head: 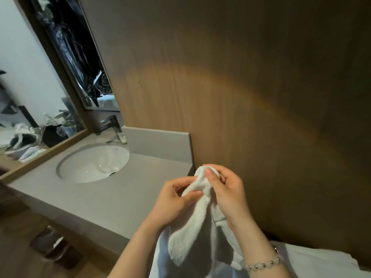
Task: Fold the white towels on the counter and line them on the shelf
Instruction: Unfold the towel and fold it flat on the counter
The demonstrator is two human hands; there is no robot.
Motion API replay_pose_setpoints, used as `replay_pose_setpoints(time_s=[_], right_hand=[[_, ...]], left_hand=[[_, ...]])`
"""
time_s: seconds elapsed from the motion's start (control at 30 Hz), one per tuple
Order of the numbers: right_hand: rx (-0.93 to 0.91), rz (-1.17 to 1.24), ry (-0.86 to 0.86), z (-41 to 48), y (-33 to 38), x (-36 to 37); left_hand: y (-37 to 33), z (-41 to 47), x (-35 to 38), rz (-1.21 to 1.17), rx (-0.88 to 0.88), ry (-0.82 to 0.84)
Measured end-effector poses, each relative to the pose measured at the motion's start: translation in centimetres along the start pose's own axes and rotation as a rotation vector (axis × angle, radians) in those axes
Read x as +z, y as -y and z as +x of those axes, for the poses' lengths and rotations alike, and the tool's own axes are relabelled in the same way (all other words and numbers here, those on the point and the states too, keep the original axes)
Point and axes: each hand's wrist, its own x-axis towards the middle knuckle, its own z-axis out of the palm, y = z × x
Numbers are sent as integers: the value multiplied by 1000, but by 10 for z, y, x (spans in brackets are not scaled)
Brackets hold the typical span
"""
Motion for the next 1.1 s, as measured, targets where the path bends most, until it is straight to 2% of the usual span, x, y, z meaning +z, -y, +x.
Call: replay_pose_setpoints(time_s=[0.1,0.23,0.33,0.5,0.8,0.9,1.0,1.1], right_hand=[[-41,82,13,8,0,21],[78,288,79,21,-4,54],[96,288,122,45,-5,83],[30,192,183,99,-8,147],[63,151,3,171,-48,259],[98,168,-81,184,-59,281],[128,141,-184,191,-64,294],[120,191,-279,197,-64,295]], left_hand=[[-1,-2,-18,-15,-2,55],[6,1,-56,-168,-70,29],[18,19,-93,-156,-104,-19],[46,66,-160,-210,-85,2],[87,150,-284,-290,-93,131],[102,173,-309,-274,-90,72],[119,191,-326,-141,-58,29],[141,197,-330,-18,-125,128]])
